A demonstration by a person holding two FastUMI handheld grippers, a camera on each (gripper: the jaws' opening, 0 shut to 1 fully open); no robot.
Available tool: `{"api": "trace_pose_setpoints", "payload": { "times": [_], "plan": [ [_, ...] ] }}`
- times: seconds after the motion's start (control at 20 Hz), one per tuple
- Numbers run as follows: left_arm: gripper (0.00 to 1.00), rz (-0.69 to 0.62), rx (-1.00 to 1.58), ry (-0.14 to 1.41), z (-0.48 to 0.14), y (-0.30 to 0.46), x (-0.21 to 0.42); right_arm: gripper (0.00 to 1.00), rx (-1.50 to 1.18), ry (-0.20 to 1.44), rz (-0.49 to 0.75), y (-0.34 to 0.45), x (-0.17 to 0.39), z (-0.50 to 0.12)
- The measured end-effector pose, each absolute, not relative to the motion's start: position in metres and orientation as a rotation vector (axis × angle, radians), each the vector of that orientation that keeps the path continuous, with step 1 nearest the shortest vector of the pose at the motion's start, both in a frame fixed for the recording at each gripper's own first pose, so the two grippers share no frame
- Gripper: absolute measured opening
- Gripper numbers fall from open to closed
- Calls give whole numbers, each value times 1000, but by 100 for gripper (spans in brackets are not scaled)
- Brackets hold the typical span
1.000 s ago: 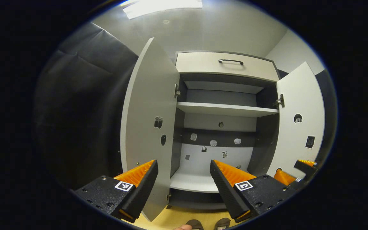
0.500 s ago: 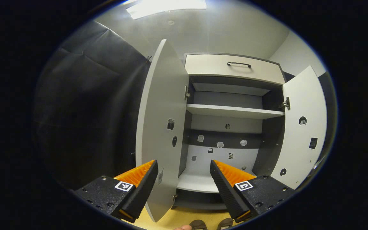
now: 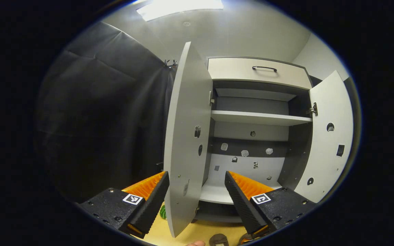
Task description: Grab one shoe with the right hand and put it into the shoe cabinet, grab the other shoe with the left hand and put it into the shoe cabinet; then close the right door with the right hand and the left door with the left hand.
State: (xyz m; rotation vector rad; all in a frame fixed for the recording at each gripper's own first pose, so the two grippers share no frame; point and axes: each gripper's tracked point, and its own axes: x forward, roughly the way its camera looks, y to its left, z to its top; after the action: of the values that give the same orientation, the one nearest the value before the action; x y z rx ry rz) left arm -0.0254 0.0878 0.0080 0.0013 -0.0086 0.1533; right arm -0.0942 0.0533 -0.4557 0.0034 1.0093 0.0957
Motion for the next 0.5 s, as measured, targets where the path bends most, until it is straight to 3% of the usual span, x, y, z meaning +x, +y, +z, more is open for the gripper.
{"api": "trace_pose_setpoints", "payload": {
  "times": [0.25, 0.5],
  "plan": [
    [100, 178, -6, -10, 10, 100, -35, 75, -42, 1138, 92, 55, -114, -511],
    [99, 237, 21, -33, 19, 121, -46, 77, -119, 1148, 56, 47, -99, -545]
  ]
}}
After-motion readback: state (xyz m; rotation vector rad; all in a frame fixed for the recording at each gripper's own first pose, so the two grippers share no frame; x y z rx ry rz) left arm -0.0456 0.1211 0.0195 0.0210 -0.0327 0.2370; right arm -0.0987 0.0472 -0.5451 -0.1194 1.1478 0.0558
